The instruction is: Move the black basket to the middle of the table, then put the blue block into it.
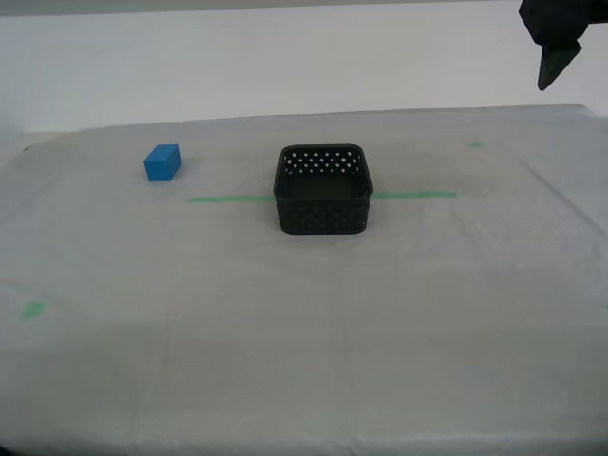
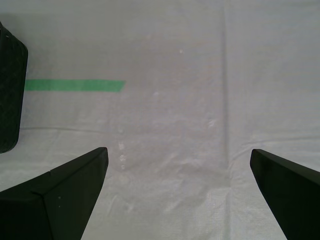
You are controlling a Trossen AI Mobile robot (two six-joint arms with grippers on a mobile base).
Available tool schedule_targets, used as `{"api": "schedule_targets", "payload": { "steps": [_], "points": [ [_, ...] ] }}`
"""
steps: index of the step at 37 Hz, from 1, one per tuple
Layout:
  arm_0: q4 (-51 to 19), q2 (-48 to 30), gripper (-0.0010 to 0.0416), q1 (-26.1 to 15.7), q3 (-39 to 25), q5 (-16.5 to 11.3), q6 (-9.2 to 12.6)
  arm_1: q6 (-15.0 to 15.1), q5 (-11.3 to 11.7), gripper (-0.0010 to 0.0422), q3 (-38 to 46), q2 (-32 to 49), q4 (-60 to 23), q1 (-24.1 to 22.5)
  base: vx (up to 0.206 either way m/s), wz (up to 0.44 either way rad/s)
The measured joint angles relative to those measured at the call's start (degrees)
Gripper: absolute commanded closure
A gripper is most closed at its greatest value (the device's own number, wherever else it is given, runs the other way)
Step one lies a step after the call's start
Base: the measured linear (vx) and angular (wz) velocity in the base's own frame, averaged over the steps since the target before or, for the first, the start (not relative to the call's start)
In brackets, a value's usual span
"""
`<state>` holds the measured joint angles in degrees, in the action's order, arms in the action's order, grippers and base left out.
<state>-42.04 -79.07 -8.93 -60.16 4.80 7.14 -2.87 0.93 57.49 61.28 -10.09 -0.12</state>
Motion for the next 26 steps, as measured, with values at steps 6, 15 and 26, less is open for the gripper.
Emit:
{"api": "schedule_targets", "payload": {
  "steps": [6, 15, 26],
  "points": [
    [0.02, 0.00, 0.0007, -0.04, 0.00, 0.00, 0.02, -1.20, -0.68, 0.0412, 6.91, 3.61, -10.75, -0.02, 0.000, 0.000],
    [0.02, 0.00, 0.0007, 0.02, 0.00, 0.02, 0.00, -0.76, -0.83, 0.0412, 19.85, 12.94, -24.15, -0.52, 0.000, 0.000],
    [0.02, 0.00, 0.0007, 0.04, 0.00, 0.00, 0.02, -0.48, -1.11, 0.0412, 33.40, 24.44, -37.53, -0.72, 0.000, 0.000]
  ]
}}
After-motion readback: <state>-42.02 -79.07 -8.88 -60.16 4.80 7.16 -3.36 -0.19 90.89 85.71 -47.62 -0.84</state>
